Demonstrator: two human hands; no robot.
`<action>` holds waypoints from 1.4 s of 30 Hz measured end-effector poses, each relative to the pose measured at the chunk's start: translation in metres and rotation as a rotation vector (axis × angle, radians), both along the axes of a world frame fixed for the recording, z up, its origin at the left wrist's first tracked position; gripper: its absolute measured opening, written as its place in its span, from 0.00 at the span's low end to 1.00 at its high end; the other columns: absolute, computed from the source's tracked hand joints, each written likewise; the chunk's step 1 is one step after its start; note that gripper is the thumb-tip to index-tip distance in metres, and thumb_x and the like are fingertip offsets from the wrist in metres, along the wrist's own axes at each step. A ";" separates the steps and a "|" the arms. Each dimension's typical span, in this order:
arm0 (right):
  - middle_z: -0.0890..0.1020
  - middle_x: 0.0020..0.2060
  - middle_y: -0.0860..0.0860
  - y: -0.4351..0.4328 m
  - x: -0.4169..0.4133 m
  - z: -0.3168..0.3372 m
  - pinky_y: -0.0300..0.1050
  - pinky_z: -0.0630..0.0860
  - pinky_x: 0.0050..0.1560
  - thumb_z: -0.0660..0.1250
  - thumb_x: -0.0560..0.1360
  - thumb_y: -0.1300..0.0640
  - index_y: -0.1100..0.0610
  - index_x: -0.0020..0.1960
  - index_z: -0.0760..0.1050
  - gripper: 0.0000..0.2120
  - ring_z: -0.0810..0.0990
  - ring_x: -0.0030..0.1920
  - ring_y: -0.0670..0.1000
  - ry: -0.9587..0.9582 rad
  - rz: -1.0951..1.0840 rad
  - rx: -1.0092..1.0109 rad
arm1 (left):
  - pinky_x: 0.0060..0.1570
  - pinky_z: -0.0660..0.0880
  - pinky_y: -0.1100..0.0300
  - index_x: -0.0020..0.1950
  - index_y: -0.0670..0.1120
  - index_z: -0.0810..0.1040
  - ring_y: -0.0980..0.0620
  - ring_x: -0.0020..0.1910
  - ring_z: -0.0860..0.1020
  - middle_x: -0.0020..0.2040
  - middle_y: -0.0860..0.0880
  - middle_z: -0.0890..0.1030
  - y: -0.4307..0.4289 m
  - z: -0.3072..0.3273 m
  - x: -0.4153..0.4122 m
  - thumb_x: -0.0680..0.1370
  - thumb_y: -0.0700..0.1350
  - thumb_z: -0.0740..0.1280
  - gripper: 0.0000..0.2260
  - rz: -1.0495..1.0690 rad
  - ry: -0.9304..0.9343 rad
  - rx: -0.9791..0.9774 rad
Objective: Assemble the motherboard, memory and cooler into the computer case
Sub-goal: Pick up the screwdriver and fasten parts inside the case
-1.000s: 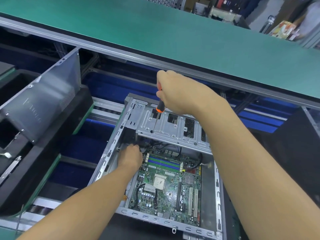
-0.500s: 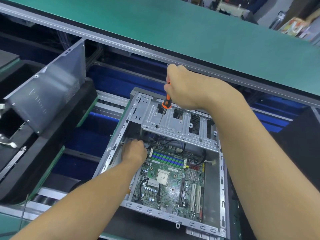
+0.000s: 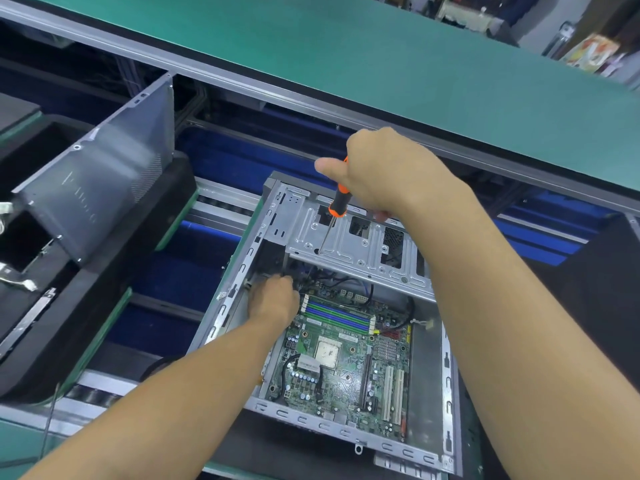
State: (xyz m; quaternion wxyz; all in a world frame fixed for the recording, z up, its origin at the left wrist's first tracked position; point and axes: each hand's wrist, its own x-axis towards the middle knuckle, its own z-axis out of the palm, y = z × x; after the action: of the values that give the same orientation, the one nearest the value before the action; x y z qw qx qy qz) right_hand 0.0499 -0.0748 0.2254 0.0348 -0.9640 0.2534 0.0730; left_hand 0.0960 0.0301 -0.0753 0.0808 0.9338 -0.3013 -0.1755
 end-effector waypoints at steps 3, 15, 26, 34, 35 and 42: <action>0.70 0.47 0.53 0.001 -0.003 0.002 0.49 0.59 0.34 0.54 0.84 0.49 0.56 0.53 0.62 0.10 0.68 0.37 0.50 -0.003 -0.030 0.151 | 0.48 0.78 0.53 0.64 0.45 0.77 0.46 0.52 0.78 0.64 0.45 0.77 -0.003 -0.001 -0.002 0.81 0.44 0.59 0.14 0.001 0.128 -0.168; 0.70 0.40 0.57 -0.001 -0.009 0.002 0.46 0.54 0.28 0.56 0.86 0.59 0.60 0.54 0.70 0.07 0.68 0.37 0.56 0.078 0.199 -0.264 | 0.49 0.75 0.52 0.63 0.43 0.77 0.45 0.57 0.76 0.62 0.46 0.74 -0.009 -0.006 -0.005 0.78 0.36 0.59 0.15 -0.245 -0.083 0.033; 0.72 0.37 0.52 -0.001 -0.015 0.005 0.47 0.58 0.30 0.57 0.84 0.54 0.57 0.49 0.63 0.08 0.68 0.32 0.50 0.037 0.099 0.035 | 0.45 0.72 0.52 0.63 0.45 0.77 0.45 0.55 0.77 0.63 0.48 0.74 -0.009 -0.010 -0.004 0.80 0.40 0.56 0.15 -0.239 -0.095 0.036; 0.77 0.24 0.50 -0.008 -0.012 -0.005 0.39 0.66 0.27 0.62 0.81 0.47 0.54 0.37 0.68 0.17 0.76 0.26 0.48 -0.087 0.055 0.049 | 0.48 0.74 0.51 0.64 0.45 0.76 0.45 0.56 0.77 0.64 0.48 0.75 -0.009 -0.010 -0.006 0.79 0.39 0.56 0.16 -0.238 -0.110 0.045; 0.76 0.18 0.50 -0.008 -0.011 -0.007 0.38 0.67 0.27 0.61 0.81 0.48 0.55 0.37 0.68 0.17 0.77 0.24 0.48 -0.092 0.033 0.053 | 0.48 0.74 0.51 0.63 0.45 0.77 0.45 0.55 0.77 0.63 0.48 0.75 -0.009 -0.009 -0.006 0.80 0.39 0.56 0.16 -0.241 -0.114 0.047; 0.80 0.26 0.52 -0.005 -0.027 0.001 0.42 0.72 0.30 0.63 0.78 0.46 0.57 0.41 0.71 0.15 0.80 0.29 0.53 -0.225 -0.043 0.072 | 0.51 0.74 0.51 0.67 0.44 0.73 0.45 0.57 0.77 0.66 0.46 0.72 -0.009 -0.003 -0.004 0.80 0.41 0.55 0.16 -0.254 -0.064 0.058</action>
State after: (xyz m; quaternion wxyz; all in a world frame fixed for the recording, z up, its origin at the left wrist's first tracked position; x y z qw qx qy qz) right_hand 0.0233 -0.0802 0.2261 0.0993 -0.9585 0.2658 -0.0271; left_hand 0.0920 0.0215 -0.0779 0.0213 0.8951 -0.4144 -0.1632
